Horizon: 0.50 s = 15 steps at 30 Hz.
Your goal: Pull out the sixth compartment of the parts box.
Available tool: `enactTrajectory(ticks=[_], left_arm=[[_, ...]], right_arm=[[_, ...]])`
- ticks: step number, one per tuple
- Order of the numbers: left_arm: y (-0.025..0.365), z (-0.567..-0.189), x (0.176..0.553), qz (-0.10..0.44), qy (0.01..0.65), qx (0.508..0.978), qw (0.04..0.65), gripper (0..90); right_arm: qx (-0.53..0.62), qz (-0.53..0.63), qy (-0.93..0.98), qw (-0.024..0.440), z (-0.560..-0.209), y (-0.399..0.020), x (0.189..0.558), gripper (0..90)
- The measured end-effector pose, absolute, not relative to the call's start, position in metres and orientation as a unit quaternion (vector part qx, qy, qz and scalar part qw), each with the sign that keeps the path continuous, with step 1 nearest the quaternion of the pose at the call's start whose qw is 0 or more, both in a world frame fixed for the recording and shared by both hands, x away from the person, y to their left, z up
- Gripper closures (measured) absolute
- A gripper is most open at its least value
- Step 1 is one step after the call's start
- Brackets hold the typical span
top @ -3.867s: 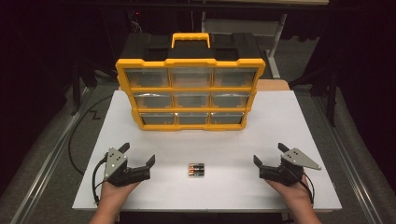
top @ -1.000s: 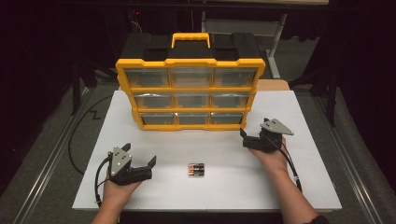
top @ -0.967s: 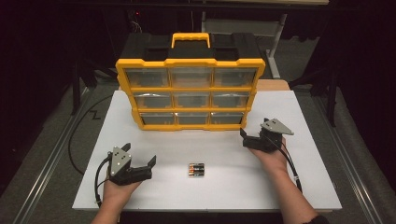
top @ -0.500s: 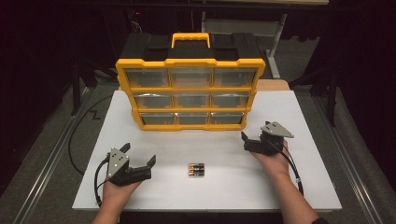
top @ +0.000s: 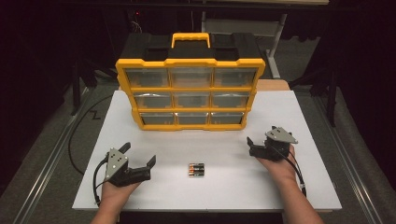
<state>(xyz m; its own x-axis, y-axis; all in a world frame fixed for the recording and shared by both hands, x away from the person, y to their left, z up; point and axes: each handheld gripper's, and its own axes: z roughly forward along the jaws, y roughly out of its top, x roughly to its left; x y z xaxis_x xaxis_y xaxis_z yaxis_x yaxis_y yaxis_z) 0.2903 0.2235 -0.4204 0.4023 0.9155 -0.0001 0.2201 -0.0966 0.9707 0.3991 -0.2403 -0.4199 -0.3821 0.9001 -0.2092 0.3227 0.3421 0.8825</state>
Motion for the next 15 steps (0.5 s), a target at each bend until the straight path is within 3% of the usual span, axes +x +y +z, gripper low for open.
enactTrajectory(ticks=[15], left_arm=[[0.217,-0.421,0.291,0.348,0.416,0.671,0.505,0.4]], right_arm=[[0.323,0.323,0.783,0.422,-0.432,-0.239,0.393,1.1]])
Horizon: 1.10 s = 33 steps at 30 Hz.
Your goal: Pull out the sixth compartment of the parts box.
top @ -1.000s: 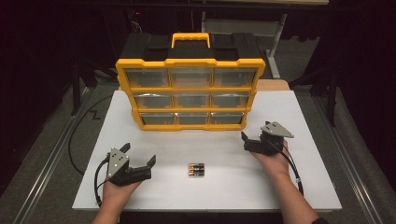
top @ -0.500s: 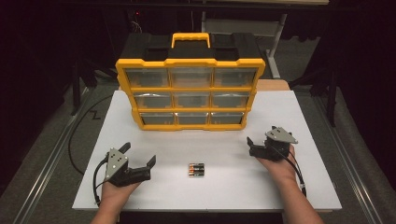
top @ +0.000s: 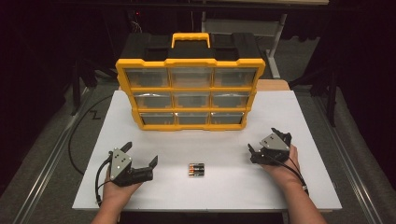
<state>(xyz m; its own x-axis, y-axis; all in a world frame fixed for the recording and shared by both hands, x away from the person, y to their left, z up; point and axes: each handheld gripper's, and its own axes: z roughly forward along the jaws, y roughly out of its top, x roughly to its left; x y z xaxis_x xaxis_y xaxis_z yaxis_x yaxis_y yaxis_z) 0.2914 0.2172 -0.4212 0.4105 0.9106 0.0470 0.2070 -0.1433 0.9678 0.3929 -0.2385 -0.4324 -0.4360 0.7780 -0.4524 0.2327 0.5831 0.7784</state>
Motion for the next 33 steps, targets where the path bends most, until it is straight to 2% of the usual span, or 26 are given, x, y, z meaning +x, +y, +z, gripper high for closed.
enactTrajectory(ticks=[15,33], left_arm=[[0.216,-0.422,0.29,0.349,0.412,0.669,0.51,0.4],[0.216,-0.422,0.29,0.351,0.411,0.671,0.507,0.4]], right_arm=[[0.206,0.231,0.803,0.51,-0.437,-0.221,0.386,1.3],[0.117,0.15,0.8,0.569,-0.433,-0.203,0.377,1.6]])
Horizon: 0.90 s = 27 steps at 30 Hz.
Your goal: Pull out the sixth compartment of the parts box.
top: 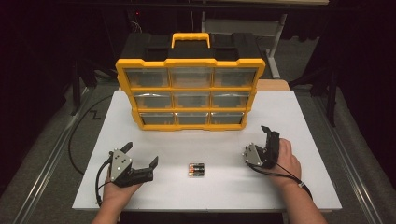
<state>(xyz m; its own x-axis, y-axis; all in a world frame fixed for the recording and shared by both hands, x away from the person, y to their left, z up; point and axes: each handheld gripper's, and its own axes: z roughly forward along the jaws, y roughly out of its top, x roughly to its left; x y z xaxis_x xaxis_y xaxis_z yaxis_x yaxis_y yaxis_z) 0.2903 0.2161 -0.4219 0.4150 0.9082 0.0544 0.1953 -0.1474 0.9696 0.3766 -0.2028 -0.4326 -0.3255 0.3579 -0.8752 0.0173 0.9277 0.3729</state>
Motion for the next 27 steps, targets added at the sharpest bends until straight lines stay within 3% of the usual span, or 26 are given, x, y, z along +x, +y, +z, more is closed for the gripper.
enactTrajectory(ticks=[27], left_arm=[[0.215,-0.423,0.29,0.355,0.413,0.677,0.495,0.4]], right_arm=[[0.017,0.081,0.79,0.608,-0.434,-0.184,0.37,2.2]])
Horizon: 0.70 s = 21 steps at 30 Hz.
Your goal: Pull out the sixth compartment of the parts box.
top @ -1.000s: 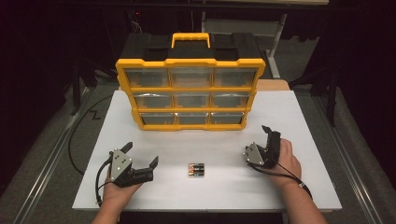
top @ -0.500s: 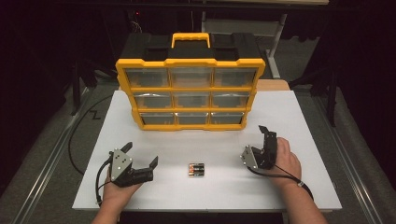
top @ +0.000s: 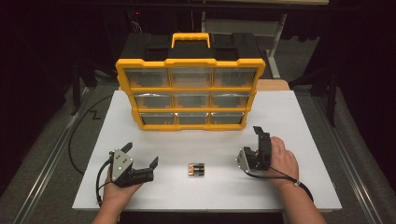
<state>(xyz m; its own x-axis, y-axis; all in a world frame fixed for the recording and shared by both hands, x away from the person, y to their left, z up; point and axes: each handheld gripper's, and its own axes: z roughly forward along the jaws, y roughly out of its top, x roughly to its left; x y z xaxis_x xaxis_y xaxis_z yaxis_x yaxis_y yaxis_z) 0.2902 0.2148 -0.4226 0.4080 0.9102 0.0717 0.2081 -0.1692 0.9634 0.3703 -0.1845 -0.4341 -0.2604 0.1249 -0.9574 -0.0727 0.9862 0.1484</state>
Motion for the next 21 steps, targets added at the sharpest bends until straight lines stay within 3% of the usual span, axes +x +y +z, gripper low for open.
enactTrajectory(ticks=[21], left_arm=[[0.212,-0.423,0.289,0.362,0.402,0.683,0.491,0.4]], right_arm=[[-0.05,0.026,0.775,0.629,-0.44,-0.157,0.365,4.2]])
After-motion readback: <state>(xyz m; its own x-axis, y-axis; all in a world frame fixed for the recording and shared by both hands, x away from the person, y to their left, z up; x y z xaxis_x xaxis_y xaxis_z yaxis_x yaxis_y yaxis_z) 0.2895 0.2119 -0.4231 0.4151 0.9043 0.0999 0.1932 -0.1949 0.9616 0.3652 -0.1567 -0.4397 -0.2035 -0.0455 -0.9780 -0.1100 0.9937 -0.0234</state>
